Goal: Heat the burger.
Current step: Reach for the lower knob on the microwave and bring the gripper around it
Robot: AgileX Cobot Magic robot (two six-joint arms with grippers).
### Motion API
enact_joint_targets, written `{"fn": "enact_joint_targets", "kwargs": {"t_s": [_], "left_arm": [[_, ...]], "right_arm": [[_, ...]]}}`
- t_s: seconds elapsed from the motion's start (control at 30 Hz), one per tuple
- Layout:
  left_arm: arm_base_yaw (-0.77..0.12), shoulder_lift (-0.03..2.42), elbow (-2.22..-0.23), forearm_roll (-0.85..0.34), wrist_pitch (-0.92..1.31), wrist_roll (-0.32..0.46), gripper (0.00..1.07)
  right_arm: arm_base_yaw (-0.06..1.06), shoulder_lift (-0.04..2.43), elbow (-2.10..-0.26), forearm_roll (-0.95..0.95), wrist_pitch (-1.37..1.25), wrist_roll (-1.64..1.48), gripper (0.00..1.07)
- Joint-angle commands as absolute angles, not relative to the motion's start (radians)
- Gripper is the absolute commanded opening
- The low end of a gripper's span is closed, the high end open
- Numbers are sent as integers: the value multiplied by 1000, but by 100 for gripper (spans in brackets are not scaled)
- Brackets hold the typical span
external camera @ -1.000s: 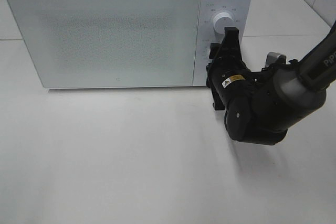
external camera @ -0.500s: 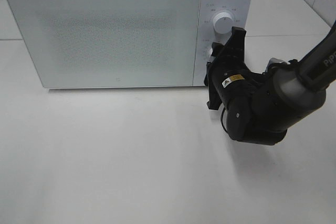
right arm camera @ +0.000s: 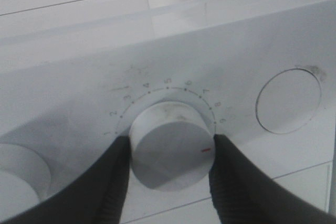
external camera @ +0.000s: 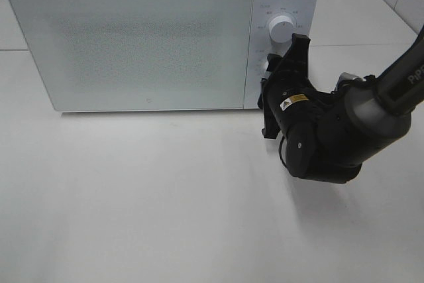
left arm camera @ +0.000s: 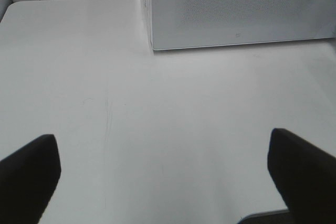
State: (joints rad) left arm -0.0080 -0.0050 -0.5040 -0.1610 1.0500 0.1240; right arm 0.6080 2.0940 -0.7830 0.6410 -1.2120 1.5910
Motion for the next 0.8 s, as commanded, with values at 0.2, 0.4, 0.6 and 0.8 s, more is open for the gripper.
{"fn": "enact_joint_targets", "kwargs": {"t_s": [0.2,0.4,0.6,0.8], "left_arm": [[-5,-29,-501,-166,1039,124,100],[-5,-29,-501,-166,1039,124,100],[-5,-29,-501,-166,1039,124,100],[-5,-29,-501,-166,1039,124,100]], "right_arm": [[597,2084,-828,641,-1251,1510,31],[597,2084,-828,687,-1255,1483,59],[600,2084,-821,678,-1256,1473,74],[615,2084,-746,621,-1289,1472,75]]}}
